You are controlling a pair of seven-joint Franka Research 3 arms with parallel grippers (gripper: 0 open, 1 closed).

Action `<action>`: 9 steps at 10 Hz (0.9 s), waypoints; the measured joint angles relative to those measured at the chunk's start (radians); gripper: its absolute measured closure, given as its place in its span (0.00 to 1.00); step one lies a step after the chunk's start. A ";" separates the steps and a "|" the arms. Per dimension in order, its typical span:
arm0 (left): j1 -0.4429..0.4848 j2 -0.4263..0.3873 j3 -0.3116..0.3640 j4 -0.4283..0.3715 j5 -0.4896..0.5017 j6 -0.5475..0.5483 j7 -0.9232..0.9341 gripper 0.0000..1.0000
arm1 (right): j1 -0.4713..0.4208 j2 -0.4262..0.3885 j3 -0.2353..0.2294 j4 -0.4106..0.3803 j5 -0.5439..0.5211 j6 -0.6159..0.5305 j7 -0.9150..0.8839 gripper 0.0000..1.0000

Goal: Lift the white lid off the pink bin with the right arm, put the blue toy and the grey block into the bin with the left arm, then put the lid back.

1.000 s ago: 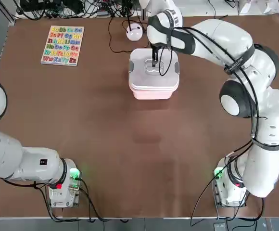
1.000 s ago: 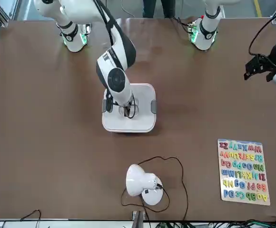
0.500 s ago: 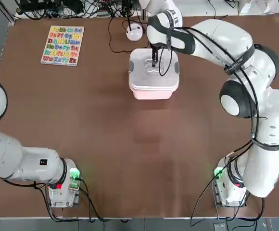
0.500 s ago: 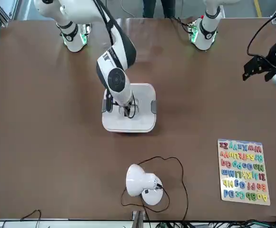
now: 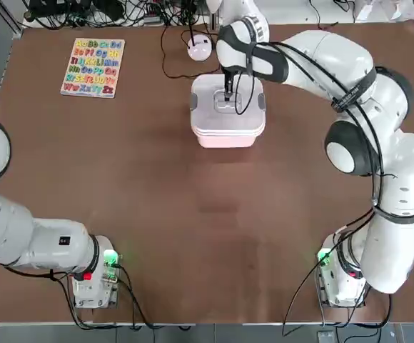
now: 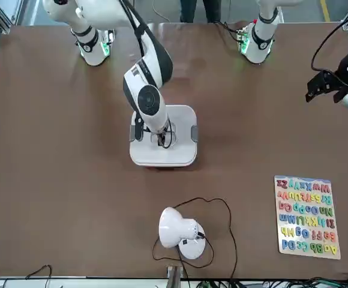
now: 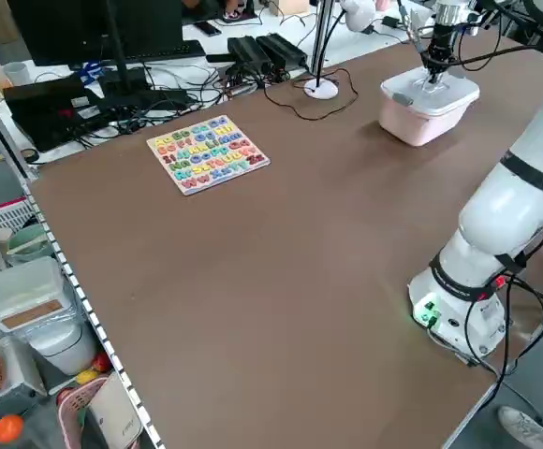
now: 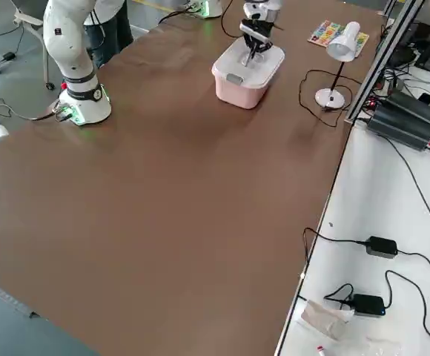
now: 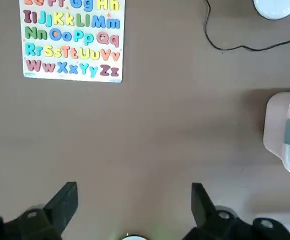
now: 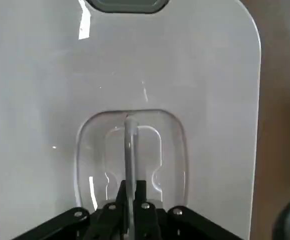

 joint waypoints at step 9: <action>-0.003 0.004 -0.001 0.000 0.000 0.000 -0.007 0.00 | 0.006 0.005 0.001 -0.004 0.000 -0.009 -0.014 0.64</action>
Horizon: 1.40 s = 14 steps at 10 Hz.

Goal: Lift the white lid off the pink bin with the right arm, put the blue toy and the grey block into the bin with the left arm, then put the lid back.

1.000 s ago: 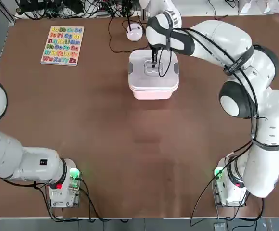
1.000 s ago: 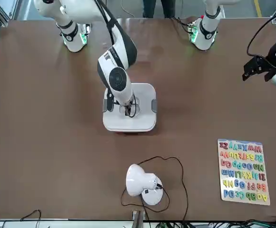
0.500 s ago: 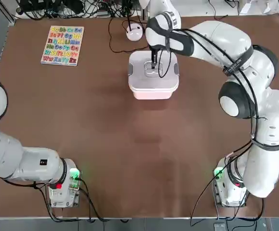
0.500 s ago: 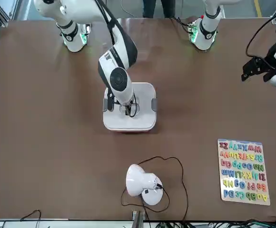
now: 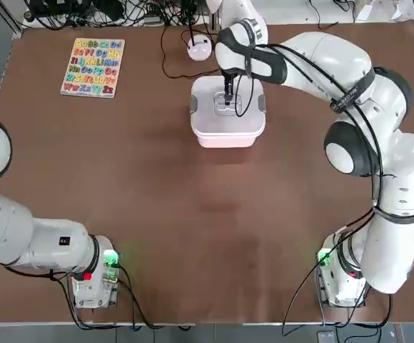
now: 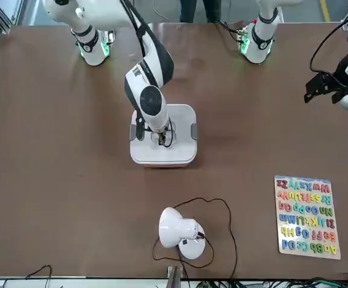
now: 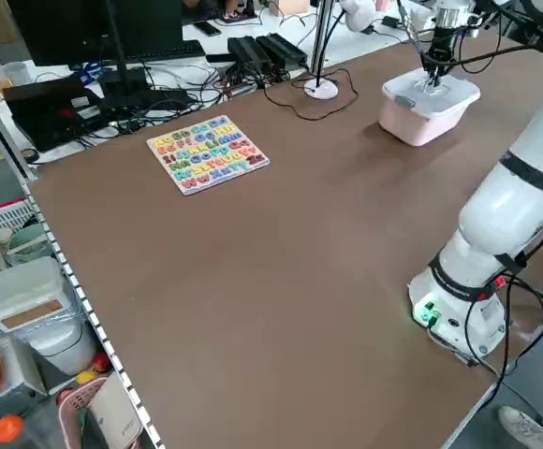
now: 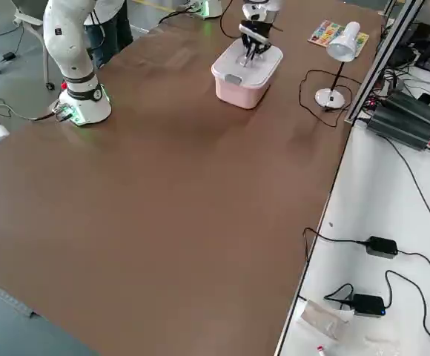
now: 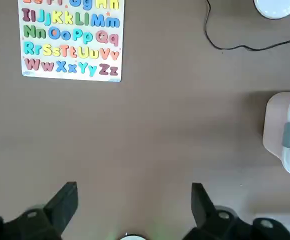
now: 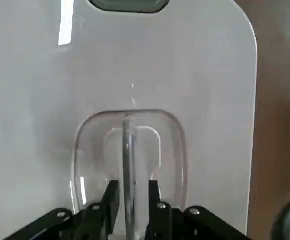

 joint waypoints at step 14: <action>-0.001 0.000 -0.003 0.002 0.000 0.001 0.000 0.00 | -0.080 -0.201 -0.029 0.040 -0.111 -0.243 -0.550 0.00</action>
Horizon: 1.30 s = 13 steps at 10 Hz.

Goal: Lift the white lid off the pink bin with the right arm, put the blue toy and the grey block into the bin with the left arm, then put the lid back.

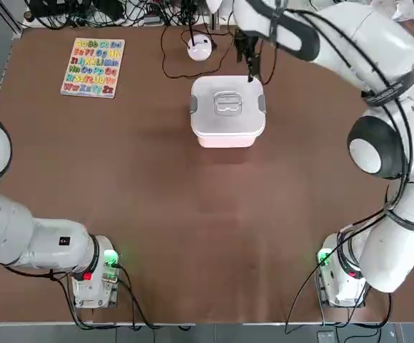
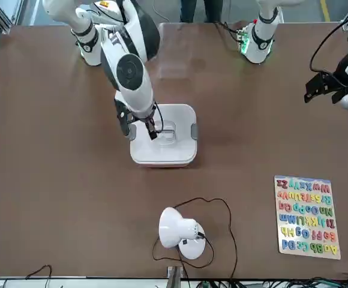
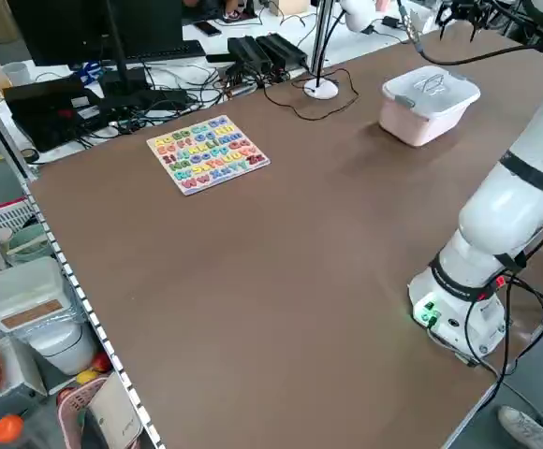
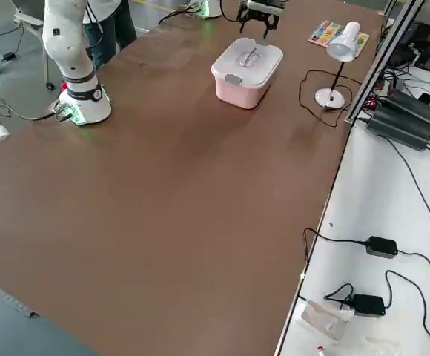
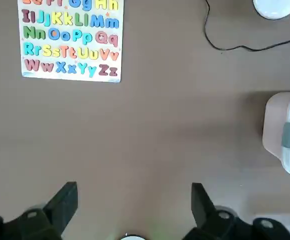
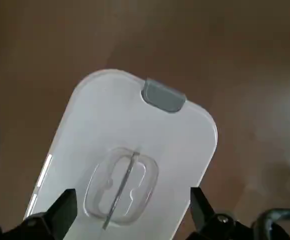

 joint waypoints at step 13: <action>0.009 0.000 -0.017 0.001 0.000 0.050 0.000 0.00 | -0.615 -0.252 -0.008 -0.004 -0.110 -0.282 -1.469 0.00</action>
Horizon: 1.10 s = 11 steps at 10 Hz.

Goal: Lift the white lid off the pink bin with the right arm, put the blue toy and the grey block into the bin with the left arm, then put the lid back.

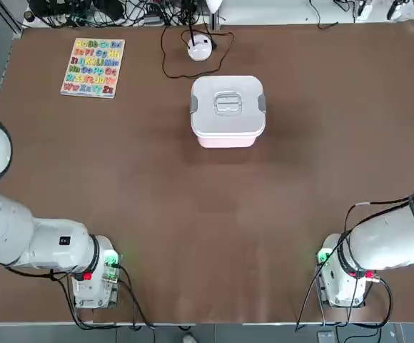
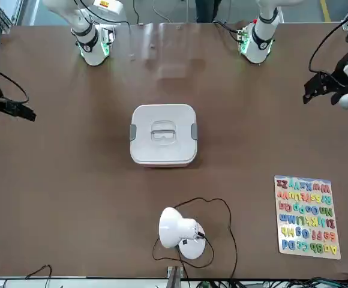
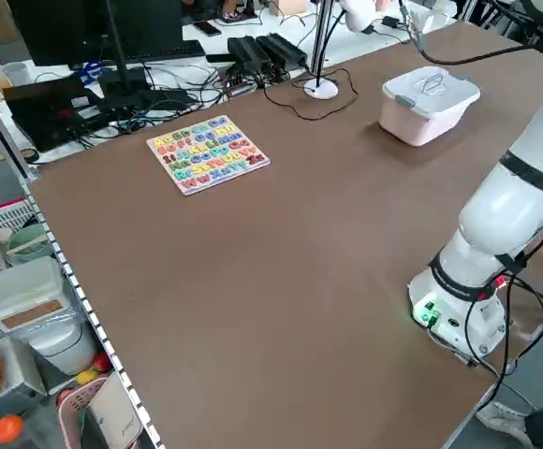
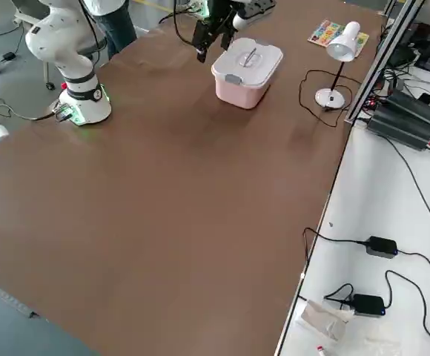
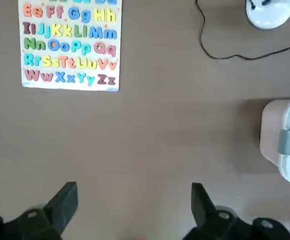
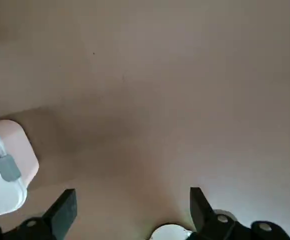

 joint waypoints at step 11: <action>0.003 0.000 -0.016 0.000 0.028 0.010 0.000 0.00 | -0.014 -0.108 0.019 -0.089 0.000 -0.002 -0.030 0.00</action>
